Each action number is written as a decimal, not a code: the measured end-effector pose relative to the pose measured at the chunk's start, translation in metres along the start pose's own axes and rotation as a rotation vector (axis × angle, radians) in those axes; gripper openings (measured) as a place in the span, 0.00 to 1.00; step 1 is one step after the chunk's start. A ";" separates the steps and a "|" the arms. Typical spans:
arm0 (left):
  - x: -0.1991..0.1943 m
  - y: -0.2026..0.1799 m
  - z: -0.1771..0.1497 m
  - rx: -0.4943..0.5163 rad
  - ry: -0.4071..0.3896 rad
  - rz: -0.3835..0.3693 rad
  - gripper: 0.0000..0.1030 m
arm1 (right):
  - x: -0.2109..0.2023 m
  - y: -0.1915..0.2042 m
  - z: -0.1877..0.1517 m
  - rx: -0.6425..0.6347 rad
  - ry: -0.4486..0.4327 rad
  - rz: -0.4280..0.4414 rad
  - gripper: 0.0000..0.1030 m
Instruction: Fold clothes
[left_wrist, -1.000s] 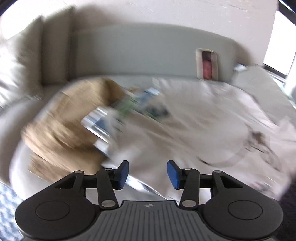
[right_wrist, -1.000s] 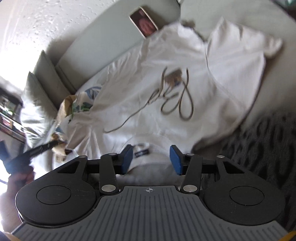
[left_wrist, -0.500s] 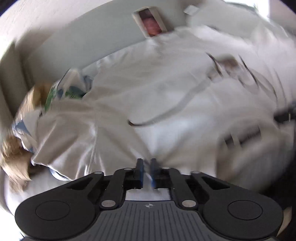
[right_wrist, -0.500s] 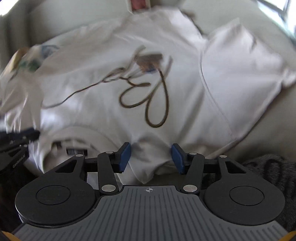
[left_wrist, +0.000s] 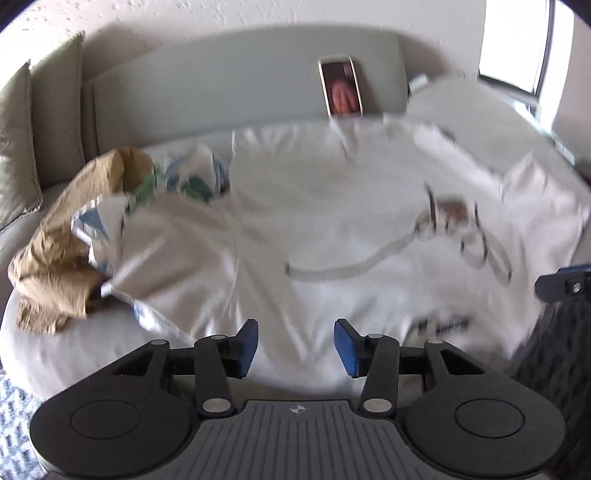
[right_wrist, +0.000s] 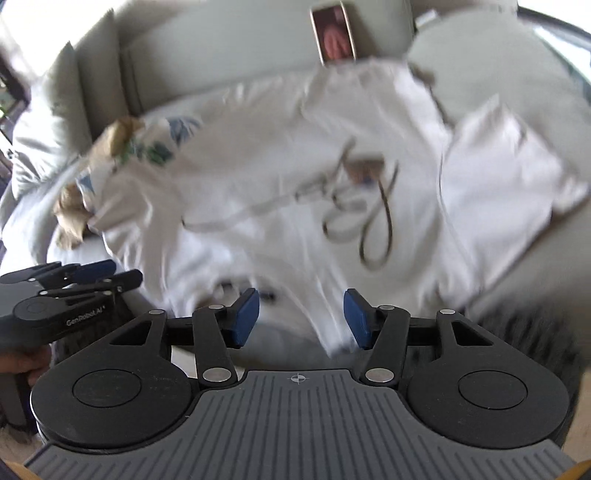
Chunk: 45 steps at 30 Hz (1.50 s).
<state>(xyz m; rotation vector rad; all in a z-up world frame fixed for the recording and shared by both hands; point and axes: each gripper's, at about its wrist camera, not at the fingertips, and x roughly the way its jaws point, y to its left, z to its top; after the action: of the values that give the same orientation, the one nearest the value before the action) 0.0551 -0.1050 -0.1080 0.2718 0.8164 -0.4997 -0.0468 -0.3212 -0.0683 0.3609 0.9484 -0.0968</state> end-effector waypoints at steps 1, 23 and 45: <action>0.003 -0.002 0.008 -0.004 -0.015 0.000 0.44 | 0.000 0.002 0.009 0.007 -0.017 0.008 0.55; -0.018 0.009 0.026 0.017 0.122 -0.067 0.47 | 0.004 -0.012 0.038 0.053 0.117 0.075 0.39; 0.143 0.004 0.172 -0.151 0.162 0.009 0.73 | 0.052 -0.053 0.239 0.093 -0.060 -0.236 0.57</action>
<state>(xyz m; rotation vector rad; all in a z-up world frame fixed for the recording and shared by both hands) 0.2478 -0.2187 -0.1024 0.1779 1.0051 -0.4089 0.1562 -0.4494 0.0024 0.3289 0.9259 -0.3660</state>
